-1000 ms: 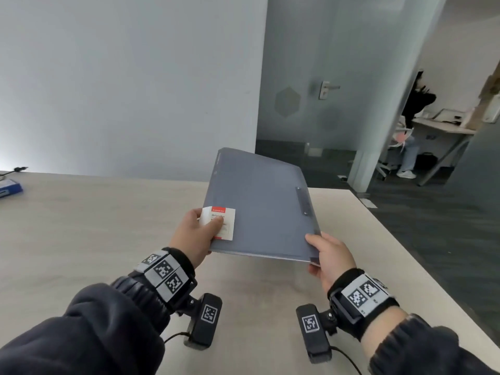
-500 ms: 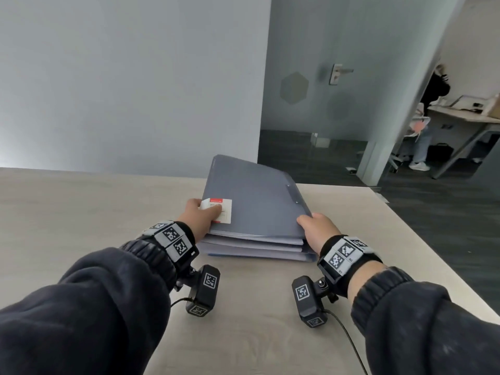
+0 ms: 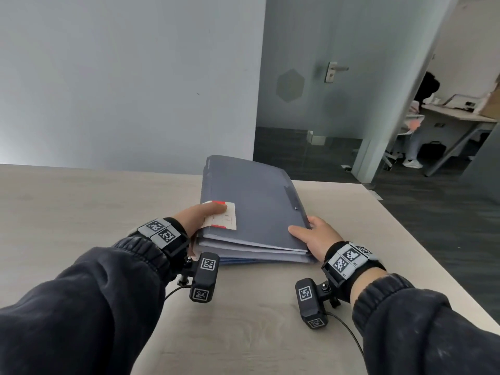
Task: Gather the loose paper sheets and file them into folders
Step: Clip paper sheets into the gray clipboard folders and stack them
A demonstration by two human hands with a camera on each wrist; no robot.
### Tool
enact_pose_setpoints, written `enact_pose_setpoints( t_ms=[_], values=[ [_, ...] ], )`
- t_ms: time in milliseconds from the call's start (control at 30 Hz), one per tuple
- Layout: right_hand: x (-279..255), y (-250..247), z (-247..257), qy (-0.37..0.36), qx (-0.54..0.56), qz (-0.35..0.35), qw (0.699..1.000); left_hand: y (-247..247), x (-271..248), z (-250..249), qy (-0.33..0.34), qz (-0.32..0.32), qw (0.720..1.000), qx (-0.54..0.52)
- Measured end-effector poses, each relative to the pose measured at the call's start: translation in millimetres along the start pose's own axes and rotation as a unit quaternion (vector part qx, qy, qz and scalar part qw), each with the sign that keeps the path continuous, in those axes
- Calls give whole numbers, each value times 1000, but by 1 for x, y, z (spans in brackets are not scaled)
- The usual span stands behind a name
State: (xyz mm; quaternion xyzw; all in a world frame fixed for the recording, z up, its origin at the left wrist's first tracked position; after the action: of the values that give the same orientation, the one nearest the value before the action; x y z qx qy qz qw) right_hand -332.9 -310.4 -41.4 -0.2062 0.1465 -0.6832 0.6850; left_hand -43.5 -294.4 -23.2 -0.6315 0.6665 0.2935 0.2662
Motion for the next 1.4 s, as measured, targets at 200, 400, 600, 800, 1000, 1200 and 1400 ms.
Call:
enact_pose_setpoints(
  t_ms=[200, 400, 600, 800, 1000, 1200, 1400],
  values=[
    [-45, -8, 6, -6, -11, 12, 1000, 12, -24, 42, 96, -110, 989, 23],
    [-105, -18, 1, -6, 80, -37, 996, 25, -93, 83, 214, -109, 970, 37],
    [-157, -21, 12, -2, 251, -80, 965, 27, -158, 128, 312, -58, 945, 82],
    [-207, -28, 43, -66, 376, -74, 921, 21, -192, 142, 346, -17, 935, 72],
    [-226, -48, 74, -174, 342, -112, 917, 23, -206, 131, 379, -21, 922, 81],
    [-240, -47, 69, -193, 333, -36, 922, 22, -203, 142, 371, 58, 925, 60],
    [-240, -47, 67, -212, 365, -64, 904, 22, -199, 141, 386, 77, 919, 18]
  ],
)
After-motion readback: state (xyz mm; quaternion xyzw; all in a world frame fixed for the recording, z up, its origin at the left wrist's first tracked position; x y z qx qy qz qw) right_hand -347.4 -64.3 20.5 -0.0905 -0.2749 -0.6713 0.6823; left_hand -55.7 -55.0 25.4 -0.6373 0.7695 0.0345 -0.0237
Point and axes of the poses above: each hand's wrist, its own x-axis towards the middle knuckle, its own y-axis out of the palm, z = x × y, the point moved 4 cm from there along x, towards the middle knuckle, and after that the axes turned 14 degrees about -y, right-handed, at the moved point
